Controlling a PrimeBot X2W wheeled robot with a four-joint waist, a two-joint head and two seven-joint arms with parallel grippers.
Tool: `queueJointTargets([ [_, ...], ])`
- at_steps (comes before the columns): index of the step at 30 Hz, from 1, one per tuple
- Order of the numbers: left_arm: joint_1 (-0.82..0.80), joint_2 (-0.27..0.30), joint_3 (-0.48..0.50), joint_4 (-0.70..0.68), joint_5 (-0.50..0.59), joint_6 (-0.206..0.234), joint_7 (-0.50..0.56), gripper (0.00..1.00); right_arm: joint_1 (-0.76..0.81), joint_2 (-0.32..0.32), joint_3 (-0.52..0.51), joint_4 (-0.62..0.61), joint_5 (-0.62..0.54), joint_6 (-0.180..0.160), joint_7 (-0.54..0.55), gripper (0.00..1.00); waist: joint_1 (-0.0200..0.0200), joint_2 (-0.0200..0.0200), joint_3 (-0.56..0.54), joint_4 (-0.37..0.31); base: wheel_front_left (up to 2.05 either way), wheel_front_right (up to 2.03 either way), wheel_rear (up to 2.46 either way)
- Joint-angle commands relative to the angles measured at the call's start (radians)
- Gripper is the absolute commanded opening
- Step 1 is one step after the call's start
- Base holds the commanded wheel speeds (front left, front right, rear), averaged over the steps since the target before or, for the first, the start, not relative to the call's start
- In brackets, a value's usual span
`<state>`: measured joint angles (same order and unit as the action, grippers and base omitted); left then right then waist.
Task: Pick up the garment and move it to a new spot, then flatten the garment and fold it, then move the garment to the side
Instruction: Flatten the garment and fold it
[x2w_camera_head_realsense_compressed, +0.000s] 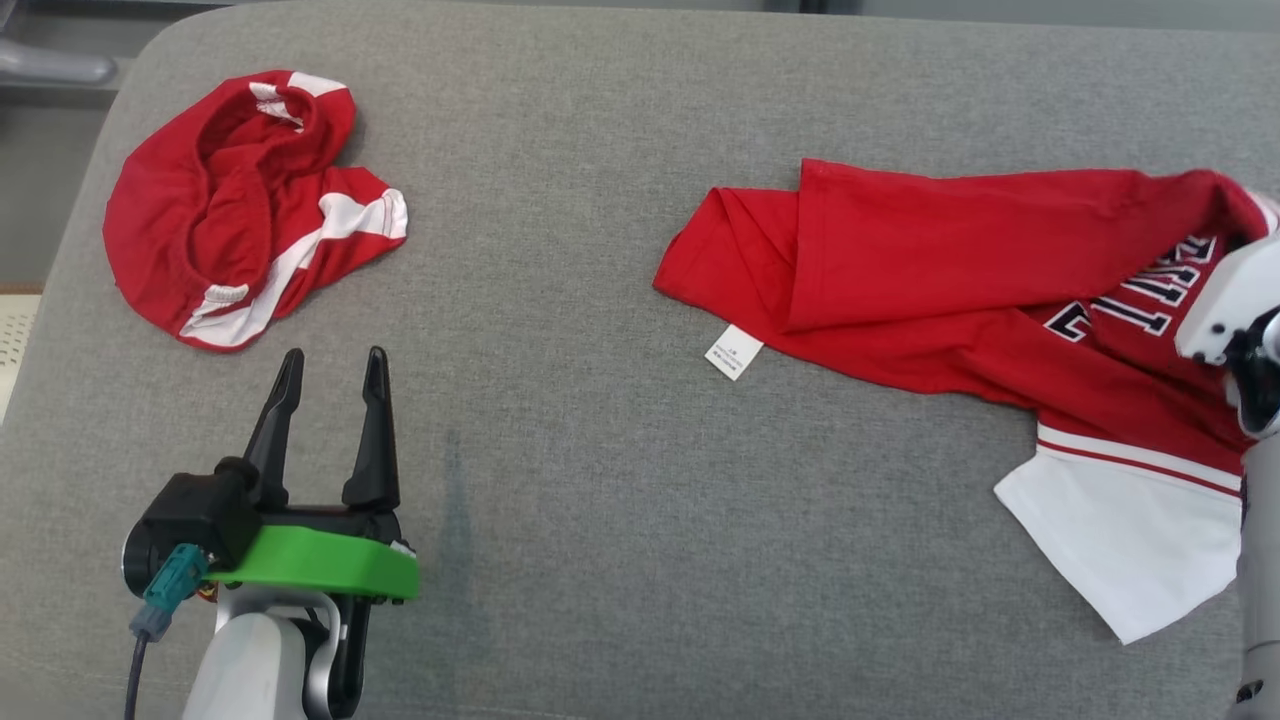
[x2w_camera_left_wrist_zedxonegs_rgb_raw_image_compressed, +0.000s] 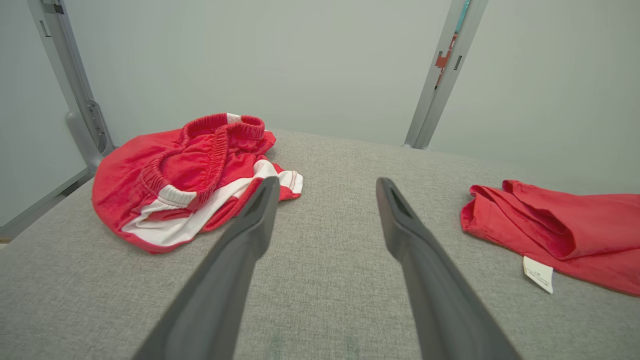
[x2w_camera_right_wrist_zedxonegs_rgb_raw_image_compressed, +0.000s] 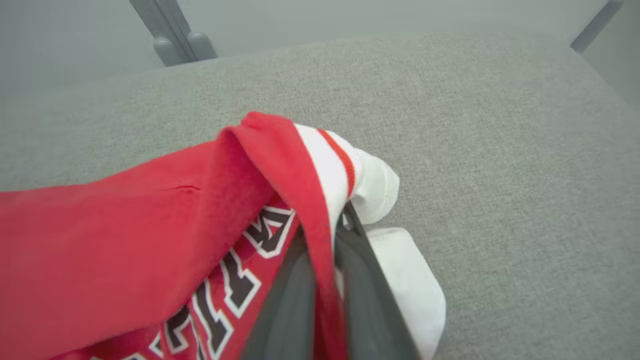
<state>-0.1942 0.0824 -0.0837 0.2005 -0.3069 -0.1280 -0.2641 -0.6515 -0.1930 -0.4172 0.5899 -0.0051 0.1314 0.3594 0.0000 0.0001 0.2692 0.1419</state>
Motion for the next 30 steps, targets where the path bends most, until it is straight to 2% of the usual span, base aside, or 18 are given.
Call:
queueJointTargets([
  [1,-0.017,0.002,0.0,-0.005,0.002,-0.003,-0.001,1.0,-0.032,-0.011,0.01,-0.005,-0.008,-0.001,-0.036,0.0,0.0,-0.0001,0.017,0.013,0.0,0.0,0.0],
  [8,-0.033,-0.002,-0.014,-0.009,0.005,-0.003,-0.001,1.0,-0.182,-0.043,0.108,0.035,-0.003,-0.001,-0.217,0.0,0.0,-0.0001,0.032,0.026,0.0,0.0,0.0],
  [15,-0.044,-0.007,-0.031,-0.003,-0.006,-0.003,-0.001,1.0,-0.291,-0.074,0.179,0.133,-0.018,-0.002,-0.338,0.0,0.0,-0.0001,0.04,0.054,0.0,0.0,0.0],
  [16,-0.043,-0.008,-0.032,-0.001,-0.006,-0.003,-0.001,1.0,-0.299,-0.072,0.177,0.154,-0.021,-0.002,-0.34,0.17,0.0,-0.0001,0.04,0.057,0.0,0.0,0.0],
  [17,-0.042,-0.009,-0.033,0.001,-0.007,-0.003,-0.001,1.0,-0.308,-0.067,0.175,0.179,-0.025,-0.002,-0.339,1.0,0.0,-0.0001,0.038,0.061,0.0,0.0,0.0],
  [24,-0.019,-0.014,-0.023,0.018,-0.003,-0.003,-0.001,1.0,-0.292,-0.085,0.175,0.291,-0.078,-0.002,-0.361,1.0,0.0,-0.0001,0.001,0.064,0.0,0.0,0.0],
  [30,0.015,-0.015,0.001,0.026,0.01,-0.003,0.0,1.0,-0.217,-0.059,0.205,0.296,-0.065,-0.002,-0.421,1.0,0.0,-0.0001,-0.061,0.03,0.0,0.0,0.0],
])
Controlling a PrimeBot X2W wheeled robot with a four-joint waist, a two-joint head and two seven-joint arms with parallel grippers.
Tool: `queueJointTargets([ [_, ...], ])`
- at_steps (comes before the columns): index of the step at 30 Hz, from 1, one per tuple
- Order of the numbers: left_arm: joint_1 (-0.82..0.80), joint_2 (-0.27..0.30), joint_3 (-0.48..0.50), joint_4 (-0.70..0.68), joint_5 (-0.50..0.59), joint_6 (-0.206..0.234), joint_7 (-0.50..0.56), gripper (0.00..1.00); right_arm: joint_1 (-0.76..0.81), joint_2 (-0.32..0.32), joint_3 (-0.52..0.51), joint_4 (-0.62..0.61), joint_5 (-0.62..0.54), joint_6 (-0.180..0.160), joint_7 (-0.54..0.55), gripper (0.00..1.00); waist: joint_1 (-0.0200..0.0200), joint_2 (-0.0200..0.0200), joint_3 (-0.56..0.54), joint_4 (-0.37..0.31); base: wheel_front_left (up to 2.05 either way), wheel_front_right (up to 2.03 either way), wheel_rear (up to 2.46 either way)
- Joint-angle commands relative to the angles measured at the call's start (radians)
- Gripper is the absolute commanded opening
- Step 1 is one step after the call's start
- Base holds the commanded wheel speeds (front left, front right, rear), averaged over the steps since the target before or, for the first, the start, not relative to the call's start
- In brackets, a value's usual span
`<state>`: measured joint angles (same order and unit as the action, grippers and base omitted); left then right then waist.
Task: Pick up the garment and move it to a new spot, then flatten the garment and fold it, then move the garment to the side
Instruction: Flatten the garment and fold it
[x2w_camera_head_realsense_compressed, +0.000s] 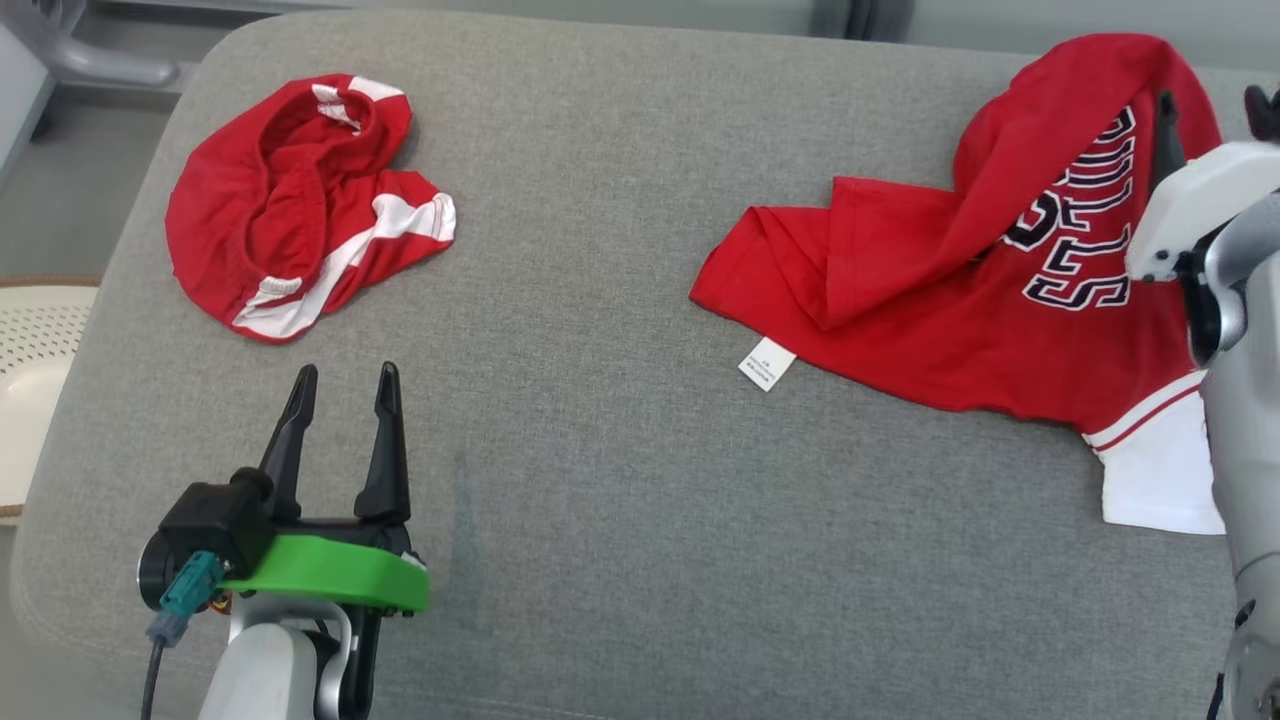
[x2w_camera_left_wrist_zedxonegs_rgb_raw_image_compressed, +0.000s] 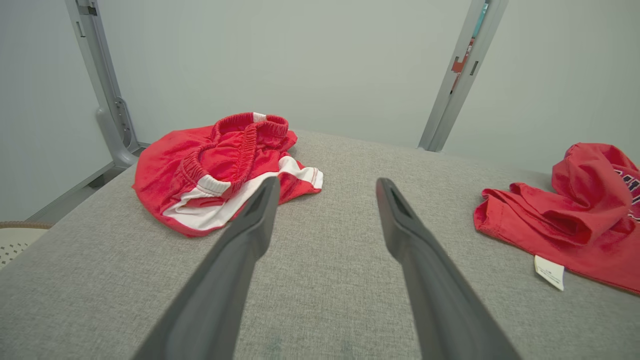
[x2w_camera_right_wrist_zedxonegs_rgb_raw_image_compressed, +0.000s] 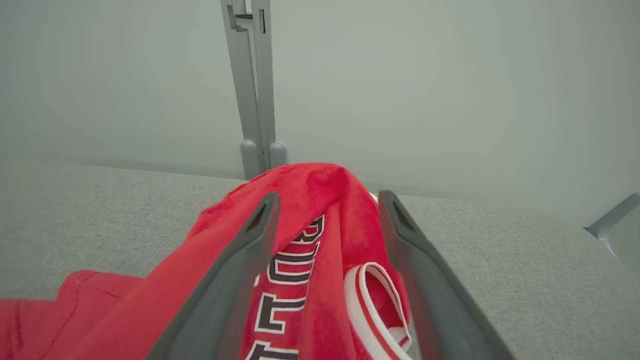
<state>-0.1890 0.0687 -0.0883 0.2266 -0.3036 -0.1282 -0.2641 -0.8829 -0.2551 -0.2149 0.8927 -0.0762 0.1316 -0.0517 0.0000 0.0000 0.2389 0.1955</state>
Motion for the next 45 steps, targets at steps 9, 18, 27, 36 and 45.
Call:
queueJointTargets([
  [9,0.061,0.004,0.032,0.019,0.02,-0.003,0.0,1.0,0.258,0.087,0.109,-0.211,0.105,-0.002,-0.126,1.0,0.0,0.0,-0.114,-0.096,0.0,0.0,0.0],
  [18,0.086,0.0,0.057,0.036,0.02,-0.003,0.0,1.0,0.566,0.124,0.197,-0.483,0.152,-0.002,-0.145,1.0,0.0,0.0,-0.163,-0.144,0.0,0.0,0.0],
  [27,0.115,-0.004,0.073,0.036,0.03,-0.003,0.0,1.0,0.738,0.155,0.192,-0.643,0.169,-0.002,-0.145,1.0,0.0,0.0,-0.202,-0.16,0.0,0.0,0.0],
  [36,0.142,-0.006,0.068,0.047,0.03,-0.003,0.0,1.0,0.808,0.177,0.202,-0.705,0.184,-0.002,-0.111,1.0,0.0,0.0,-0.235,-0.171,0.0,0.0,0.0],
  [45,0.145,-0.006,0.069,0.046,0.028,-0.003,0.0,1.0,0.823,0.187,0.204,-0.72,0.198,-0.002,-0.093,1.0,0.0,0.0,-0.241,-0.185,0.0,0.0,0.0],
])
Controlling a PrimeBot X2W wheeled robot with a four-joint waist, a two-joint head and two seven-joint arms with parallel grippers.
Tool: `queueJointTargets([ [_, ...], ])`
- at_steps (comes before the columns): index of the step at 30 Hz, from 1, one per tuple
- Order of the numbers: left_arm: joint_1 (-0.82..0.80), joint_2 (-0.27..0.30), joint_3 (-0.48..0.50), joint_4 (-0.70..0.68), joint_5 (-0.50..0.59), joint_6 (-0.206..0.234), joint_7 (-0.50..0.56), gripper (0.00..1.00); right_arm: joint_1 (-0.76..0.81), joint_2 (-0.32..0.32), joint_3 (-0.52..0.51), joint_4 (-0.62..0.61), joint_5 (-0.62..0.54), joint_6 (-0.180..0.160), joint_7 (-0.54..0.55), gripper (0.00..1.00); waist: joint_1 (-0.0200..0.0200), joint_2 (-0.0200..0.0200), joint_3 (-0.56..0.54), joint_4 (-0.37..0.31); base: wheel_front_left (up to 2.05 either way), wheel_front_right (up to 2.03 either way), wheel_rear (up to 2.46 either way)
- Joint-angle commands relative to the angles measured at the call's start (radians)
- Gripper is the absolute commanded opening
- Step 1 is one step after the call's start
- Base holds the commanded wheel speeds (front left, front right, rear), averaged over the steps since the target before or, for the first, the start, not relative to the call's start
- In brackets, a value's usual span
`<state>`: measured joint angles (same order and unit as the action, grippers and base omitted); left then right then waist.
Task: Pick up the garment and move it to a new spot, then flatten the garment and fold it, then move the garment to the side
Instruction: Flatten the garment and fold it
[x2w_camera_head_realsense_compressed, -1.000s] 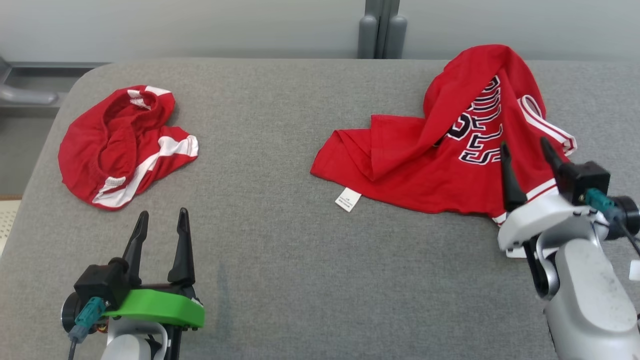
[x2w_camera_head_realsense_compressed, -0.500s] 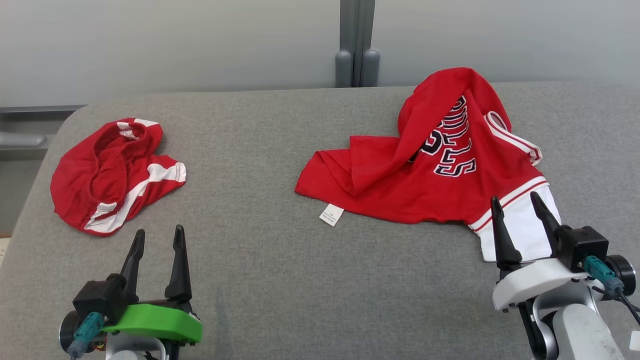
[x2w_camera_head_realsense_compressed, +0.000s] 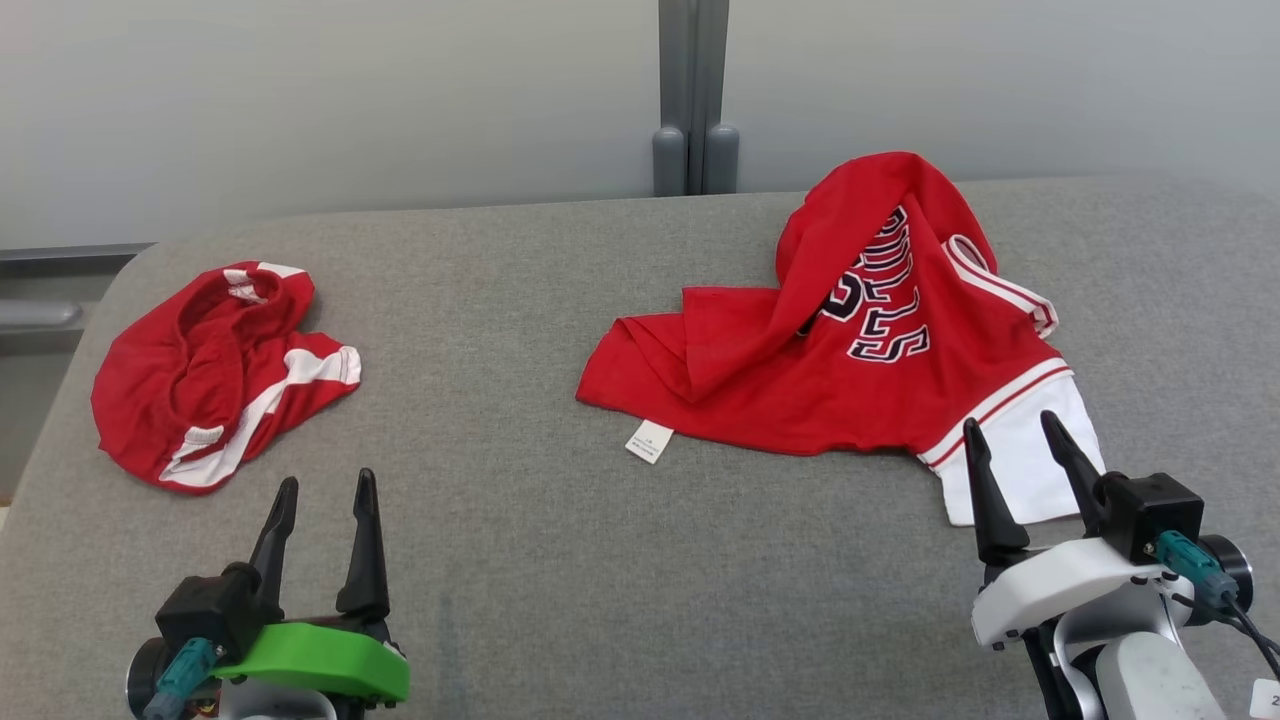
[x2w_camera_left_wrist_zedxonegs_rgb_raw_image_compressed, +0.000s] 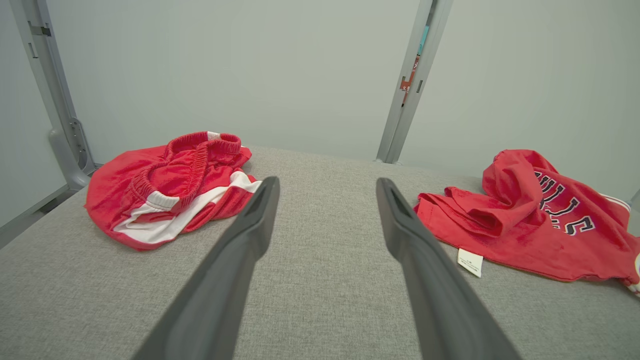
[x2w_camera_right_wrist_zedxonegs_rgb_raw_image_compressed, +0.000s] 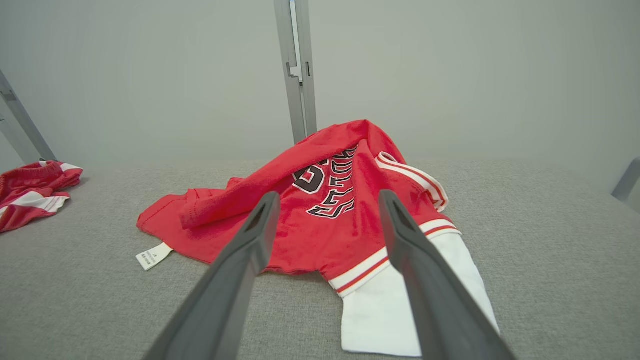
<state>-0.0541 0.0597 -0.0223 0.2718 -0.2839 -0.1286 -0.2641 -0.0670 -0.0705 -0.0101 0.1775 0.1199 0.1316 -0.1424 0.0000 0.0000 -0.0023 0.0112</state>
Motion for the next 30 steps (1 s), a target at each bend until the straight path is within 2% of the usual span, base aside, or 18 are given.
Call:
queueJointTargets([
  [1,0.009,0.003,0.003,0.0,0.01,-0.002,0.0,1.0,0.008,0.002,-0.003,-0.007,0.002,-0.002,-0.002,1.0,0.0,0.0,0.001,-0.001,0.0,0.0,0.0],
  [13,-0.027,0.002,-0.005,0.009,0.008,-0.002,0.0,1.0,-0.001,0.004,-0.015,-0.021,0.009,-0.002,0.019,1.0,0.0,0.0,0.023,-0.008,0.0,0.0,0.0],
  [18,-0.061,0.013,-0.021,0.021,0.005,-0.002,0.0,1.0,-0.036,0.006,-0.057,-0.01,0.002,-0.002,0.095,1.0,0.0,0.0,0.055,-0.045,0.0,0.0,0.0],
  [23,-0.145,0.025,-0.063,0.099,-0.023,-0.002,0.02,1.0,-0.091,0.013,-0.12,0.022,-0.025,-0.001,0.176,1.0,0.0,0.0,0.106,-0.101,0.0,0.0,0.0],
  [30,-0.323,0.029,-0.165,0.266,-0.065,-0.002,0.089,1.0,-0.175,0.016,-0.147,0.105,-0.05,-0.001,0.273,1.0,0.0,0.0,0.2,-0.157,0.0,0.0,0.0],
])
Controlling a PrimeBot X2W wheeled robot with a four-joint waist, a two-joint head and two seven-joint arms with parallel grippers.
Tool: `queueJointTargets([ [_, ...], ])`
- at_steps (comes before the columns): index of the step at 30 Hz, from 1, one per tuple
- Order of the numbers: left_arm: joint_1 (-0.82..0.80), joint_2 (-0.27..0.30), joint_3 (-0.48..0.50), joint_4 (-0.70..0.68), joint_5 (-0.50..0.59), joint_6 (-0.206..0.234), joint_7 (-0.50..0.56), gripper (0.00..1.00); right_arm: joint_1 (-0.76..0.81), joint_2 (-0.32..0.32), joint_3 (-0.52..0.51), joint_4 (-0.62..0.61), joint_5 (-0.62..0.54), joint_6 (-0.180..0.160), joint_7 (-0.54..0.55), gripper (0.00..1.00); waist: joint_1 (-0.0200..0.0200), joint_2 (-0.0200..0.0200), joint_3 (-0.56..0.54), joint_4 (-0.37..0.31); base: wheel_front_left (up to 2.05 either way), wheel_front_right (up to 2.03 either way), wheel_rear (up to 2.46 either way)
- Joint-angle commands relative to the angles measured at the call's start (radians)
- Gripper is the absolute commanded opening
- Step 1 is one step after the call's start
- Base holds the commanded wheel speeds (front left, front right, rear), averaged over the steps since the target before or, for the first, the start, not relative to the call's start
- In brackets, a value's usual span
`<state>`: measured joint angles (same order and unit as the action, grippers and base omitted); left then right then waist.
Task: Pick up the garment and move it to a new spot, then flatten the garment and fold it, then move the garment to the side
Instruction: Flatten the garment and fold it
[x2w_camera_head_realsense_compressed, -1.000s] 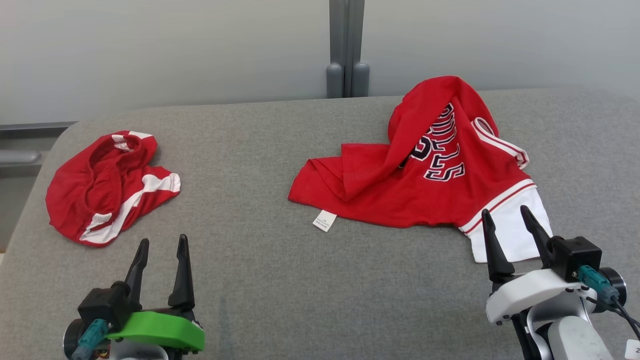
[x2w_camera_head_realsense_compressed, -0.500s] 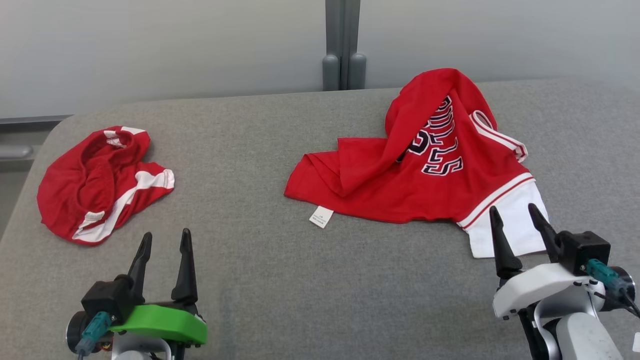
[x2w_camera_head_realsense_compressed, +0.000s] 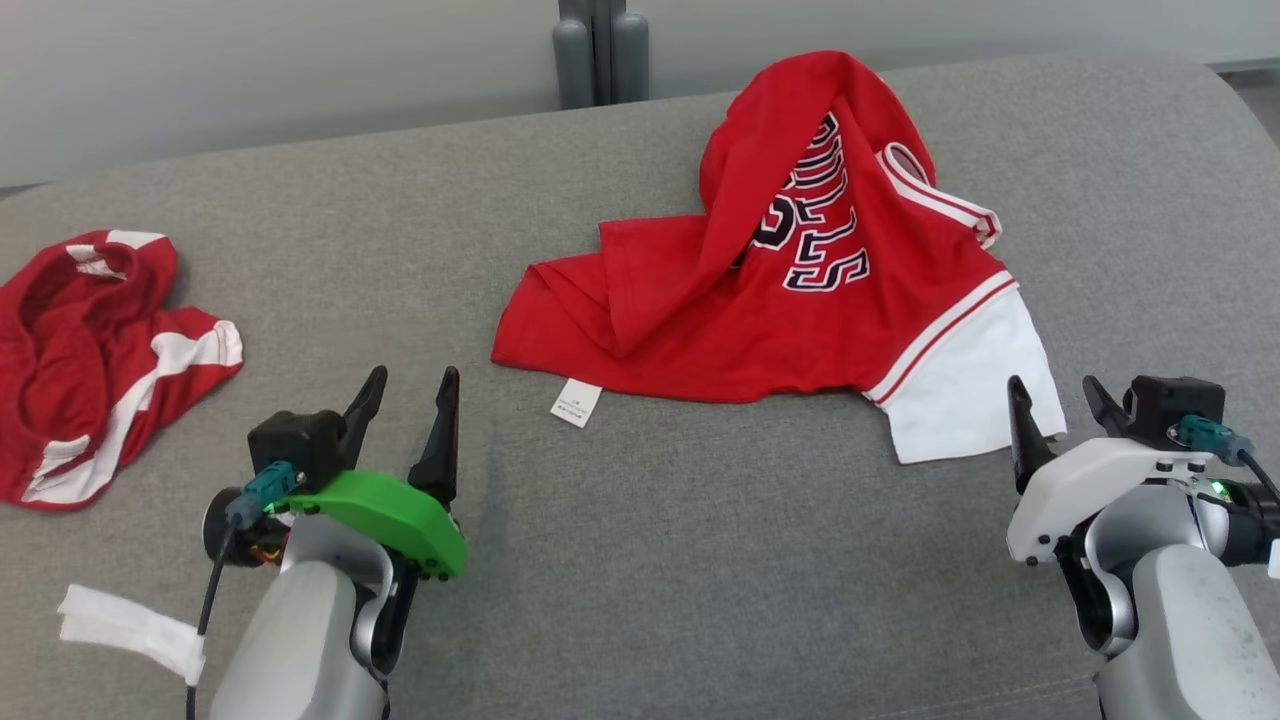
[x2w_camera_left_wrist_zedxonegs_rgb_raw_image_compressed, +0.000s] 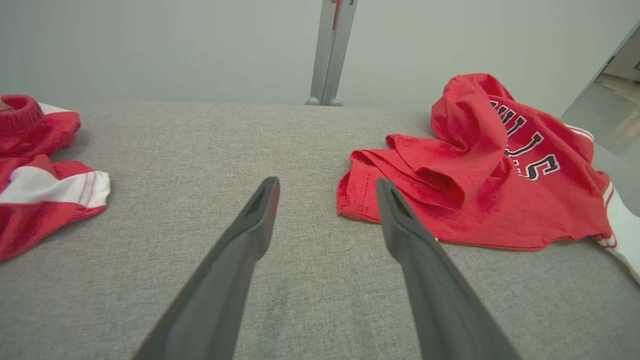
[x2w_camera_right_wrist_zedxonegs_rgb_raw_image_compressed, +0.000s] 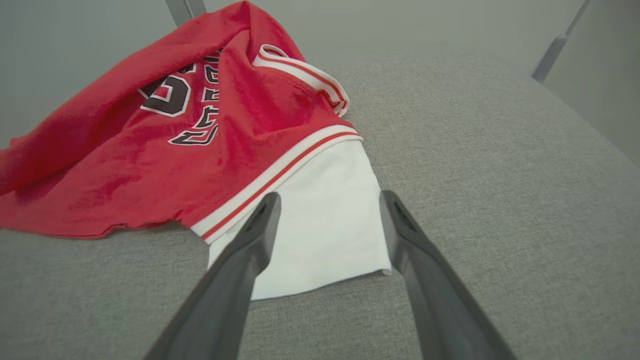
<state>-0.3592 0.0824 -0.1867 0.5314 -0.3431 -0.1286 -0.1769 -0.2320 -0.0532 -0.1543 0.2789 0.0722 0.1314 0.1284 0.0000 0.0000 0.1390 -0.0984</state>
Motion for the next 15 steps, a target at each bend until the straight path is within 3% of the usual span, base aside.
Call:
queueJointTargets([
  [1,-0.041,0.004,-0.008,0.036,-0.019,-0.002,0.009,1.0,-0.027,0.0,-0.002,0.02,-0.007,-0.001,0.012,1.0,0.0,0.0,0.07,-0.057,0.0,0.0,0.0],
  [9,-0.175,-0.005,-0.05,0.209,-0.057,-0.002,0.025,1.0,-0.108,0.002,-0.01,0.133,-0.025,-0.001,0.021,1.0,0.0,0.0,0.128,-0.108,0.0,0.0,0.0],
  [15,-0.243,-0.005,-0.08,0.296,-0.062,0.0,0.014,1.0,-0.158,0.003,-0.041,0.196,-0.036,-0.001,0.004,1.0,0.0,0.0,0.146,-0.11,0.0,0.0,0.0],
])
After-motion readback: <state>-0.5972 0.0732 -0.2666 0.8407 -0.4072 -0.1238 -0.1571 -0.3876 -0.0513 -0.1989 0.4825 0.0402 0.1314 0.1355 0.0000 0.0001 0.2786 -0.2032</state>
